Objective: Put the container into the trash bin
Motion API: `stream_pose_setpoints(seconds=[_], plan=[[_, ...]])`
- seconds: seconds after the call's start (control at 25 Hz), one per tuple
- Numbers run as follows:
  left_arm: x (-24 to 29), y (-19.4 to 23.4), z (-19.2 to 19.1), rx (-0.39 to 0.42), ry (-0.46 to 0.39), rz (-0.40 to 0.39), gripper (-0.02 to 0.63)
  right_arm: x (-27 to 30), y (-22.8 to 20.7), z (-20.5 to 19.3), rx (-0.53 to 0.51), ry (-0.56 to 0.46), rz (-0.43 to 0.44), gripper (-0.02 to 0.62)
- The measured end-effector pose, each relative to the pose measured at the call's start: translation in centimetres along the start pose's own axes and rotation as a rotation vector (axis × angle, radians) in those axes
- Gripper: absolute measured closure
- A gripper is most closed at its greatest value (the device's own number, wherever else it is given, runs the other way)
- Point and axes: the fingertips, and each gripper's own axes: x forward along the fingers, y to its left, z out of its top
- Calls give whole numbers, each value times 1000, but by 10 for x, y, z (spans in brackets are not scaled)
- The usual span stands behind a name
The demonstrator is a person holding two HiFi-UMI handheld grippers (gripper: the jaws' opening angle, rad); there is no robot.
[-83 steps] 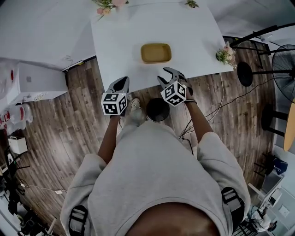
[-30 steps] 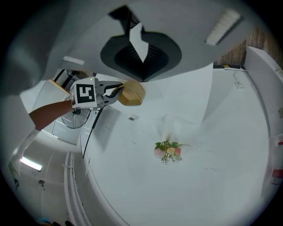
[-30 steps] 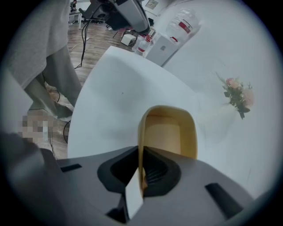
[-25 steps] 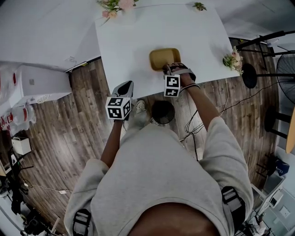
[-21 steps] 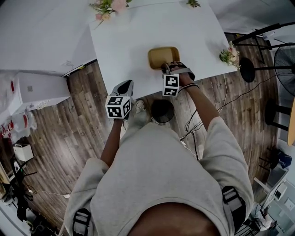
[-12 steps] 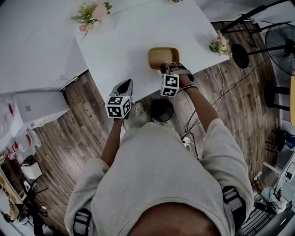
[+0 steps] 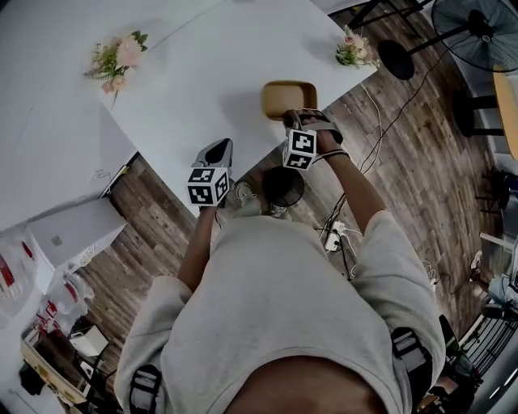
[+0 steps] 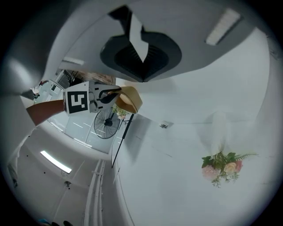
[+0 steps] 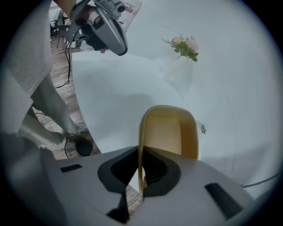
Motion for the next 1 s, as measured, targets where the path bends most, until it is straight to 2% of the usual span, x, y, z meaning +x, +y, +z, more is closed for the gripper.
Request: stream_pose_setpoints(seconds=[0.6,1.0], plan=[[56,-80,-2,146,106,-232,597,-47,32,-100,253,142,-63,566],[71,-145,-15,237,172,-354,597,-90,91,-155,402,230,-68,566]])
